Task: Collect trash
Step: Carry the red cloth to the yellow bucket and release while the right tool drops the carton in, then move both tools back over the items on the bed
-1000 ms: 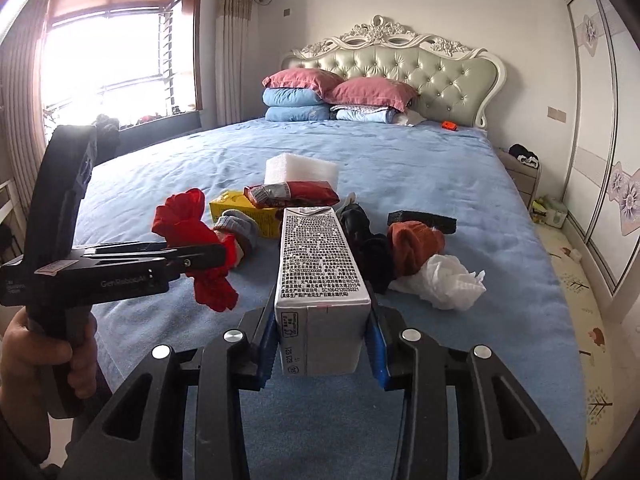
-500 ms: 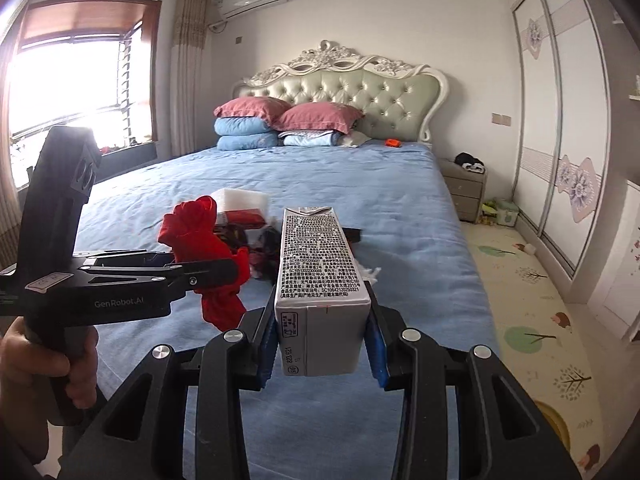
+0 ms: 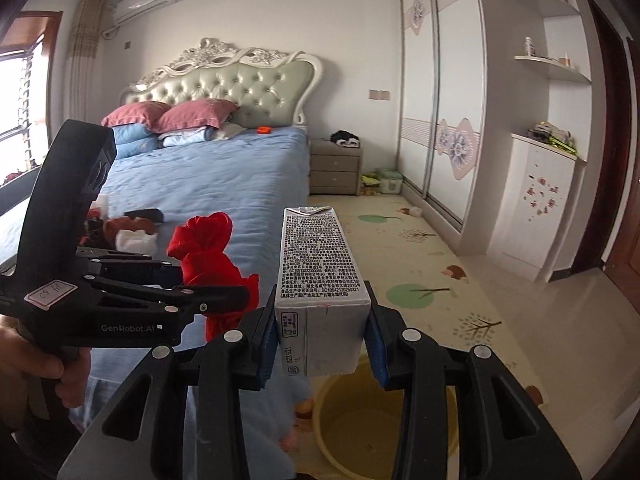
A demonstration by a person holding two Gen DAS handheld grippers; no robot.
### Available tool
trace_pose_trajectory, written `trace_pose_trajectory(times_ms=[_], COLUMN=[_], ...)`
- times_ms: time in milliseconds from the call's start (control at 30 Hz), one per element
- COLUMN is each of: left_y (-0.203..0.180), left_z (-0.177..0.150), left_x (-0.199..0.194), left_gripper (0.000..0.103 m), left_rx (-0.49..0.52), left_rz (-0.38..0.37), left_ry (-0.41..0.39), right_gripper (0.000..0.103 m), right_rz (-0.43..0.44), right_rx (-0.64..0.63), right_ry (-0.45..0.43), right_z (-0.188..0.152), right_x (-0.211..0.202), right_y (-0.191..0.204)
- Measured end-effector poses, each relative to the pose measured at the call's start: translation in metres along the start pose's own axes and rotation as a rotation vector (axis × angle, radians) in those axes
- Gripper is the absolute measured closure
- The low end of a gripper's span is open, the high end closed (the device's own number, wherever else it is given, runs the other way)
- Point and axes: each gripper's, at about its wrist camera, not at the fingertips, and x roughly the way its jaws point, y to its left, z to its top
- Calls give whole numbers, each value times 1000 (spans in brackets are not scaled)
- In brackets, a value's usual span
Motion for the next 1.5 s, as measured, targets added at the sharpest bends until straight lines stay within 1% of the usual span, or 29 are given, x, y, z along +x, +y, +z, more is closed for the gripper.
trace_pose_trajectory(times_ms=[100,167,267,367,467,567,600,633,667,700,733,833,900,1033,1167,1233,1300,1400,1433,1500], left_y=[-22,-35,-48,-56,-62,-69,-68,-68,-71,-68,-67,-60,-59,-63,-64,-59,-53,-38,-32,-21], left_z=[14,21,27,30,35,36,35,34,33,32,31,27,27,28,35,40,45,46,44,37], left_x=[42,71,108,143,168,190,196,203,204,208,210,213,214,211,196,179,158,118,103,69], left_gripper=[60,60,60,60,60,59,57,55,45,25,20,18,14,14,14,14,12,11,11,7], left_rx=[42,56,90,78,83,85,73,70,71,65,60,59,70,91,75,55,19,-36,-45,-47], left_rz=[-55,-79,-96,-121,-100,-78,-73,-55,-37,-32,-26,-23,-38,-71,-103,-91,-49,-41,-27,36], left_ry=[90,157,248,355,422,461,477,489,496,506,509,510,506,481,413,339,250,110,65,-20], right_gripper=[66,66,66,66,66,65,59,49,34,31,31,31,31,32,34,34,34,32,30,26], right_rz=[-79,-112,-136,-160,-213,-173,-160,-158,-172,-183,-183,-188,-183,-191,-185,-181,-191,-192,-187,-158], right_rx=[33,71,118,134,123,175,183,187,190,191,187,191,200,216,213,202,184,175,169,139], right_ry=[42,84,155,225,288,332,336,334,325,313,313,329,339,344,320,290,232,146,115,34], right_z=[-14,-22,-39,-55,-69,-83,-86,-89,-92,-94,-96,-101,-104,-104,-99,-93,-86,-71,-65,-52], right_x=[4,11,25,43,68,87,91,94,94,93,94,96,97,96,85,78,68,53,47,33], right_y=[-38,-60,-89,-105,-109,-121,-124,-126,-125,-125,-123,-123,-126,-123,-116,-110,-101,-85,-78,-58])
